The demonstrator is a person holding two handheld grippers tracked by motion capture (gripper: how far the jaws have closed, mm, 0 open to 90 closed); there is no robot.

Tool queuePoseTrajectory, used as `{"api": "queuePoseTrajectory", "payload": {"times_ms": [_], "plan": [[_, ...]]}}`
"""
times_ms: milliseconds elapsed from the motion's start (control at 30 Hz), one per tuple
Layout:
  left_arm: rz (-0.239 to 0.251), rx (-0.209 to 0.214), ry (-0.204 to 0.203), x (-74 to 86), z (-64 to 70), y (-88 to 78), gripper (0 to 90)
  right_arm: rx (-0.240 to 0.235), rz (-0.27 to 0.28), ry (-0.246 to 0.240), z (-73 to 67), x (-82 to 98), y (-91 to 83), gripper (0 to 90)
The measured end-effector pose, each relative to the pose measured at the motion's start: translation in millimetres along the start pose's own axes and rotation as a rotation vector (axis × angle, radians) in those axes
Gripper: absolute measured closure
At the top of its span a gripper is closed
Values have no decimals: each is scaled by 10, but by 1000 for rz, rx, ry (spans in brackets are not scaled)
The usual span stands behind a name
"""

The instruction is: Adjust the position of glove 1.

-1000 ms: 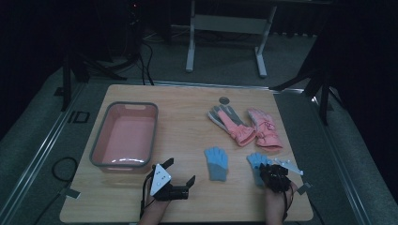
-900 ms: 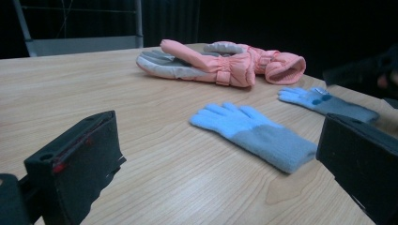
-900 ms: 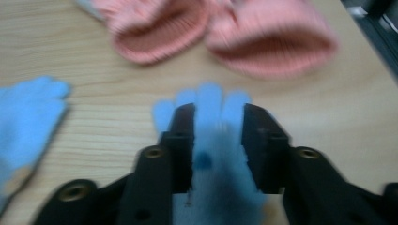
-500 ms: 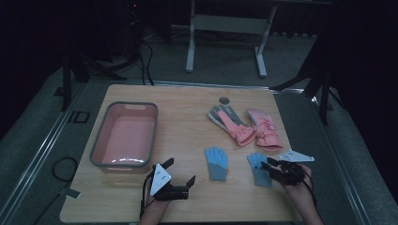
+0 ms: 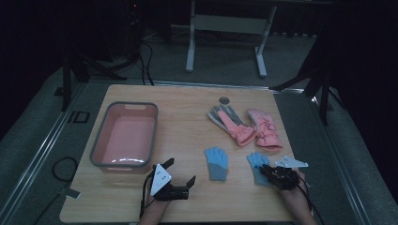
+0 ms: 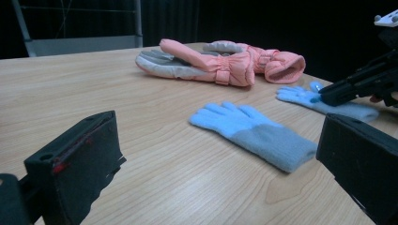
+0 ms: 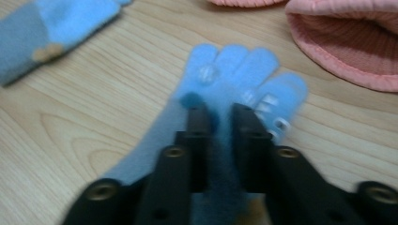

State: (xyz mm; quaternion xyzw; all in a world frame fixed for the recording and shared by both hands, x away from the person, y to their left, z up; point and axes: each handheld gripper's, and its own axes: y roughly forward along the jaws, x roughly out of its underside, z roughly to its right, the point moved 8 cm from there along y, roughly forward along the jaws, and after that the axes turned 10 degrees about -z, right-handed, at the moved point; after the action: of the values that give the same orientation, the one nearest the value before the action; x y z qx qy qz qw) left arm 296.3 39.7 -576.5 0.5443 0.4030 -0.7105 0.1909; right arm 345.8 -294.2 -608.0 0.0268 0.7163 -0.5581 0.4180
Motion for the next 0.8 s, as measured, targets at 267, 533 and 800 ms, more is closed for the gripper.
{"api": "queuePoseTrajectory", "payload": {"times_ms": [267,533,800], "plan": [[2,-2,-4,-2,-2,1,3,102,20,69,-96,-126,-101,865],[1,-3,-3,-1,-3,-1,3,173,95,114,-311,-566,-391,866],[-2,-1,-1,0,-1,1,3,162,139,145,-609,-927,-491,866]]}}
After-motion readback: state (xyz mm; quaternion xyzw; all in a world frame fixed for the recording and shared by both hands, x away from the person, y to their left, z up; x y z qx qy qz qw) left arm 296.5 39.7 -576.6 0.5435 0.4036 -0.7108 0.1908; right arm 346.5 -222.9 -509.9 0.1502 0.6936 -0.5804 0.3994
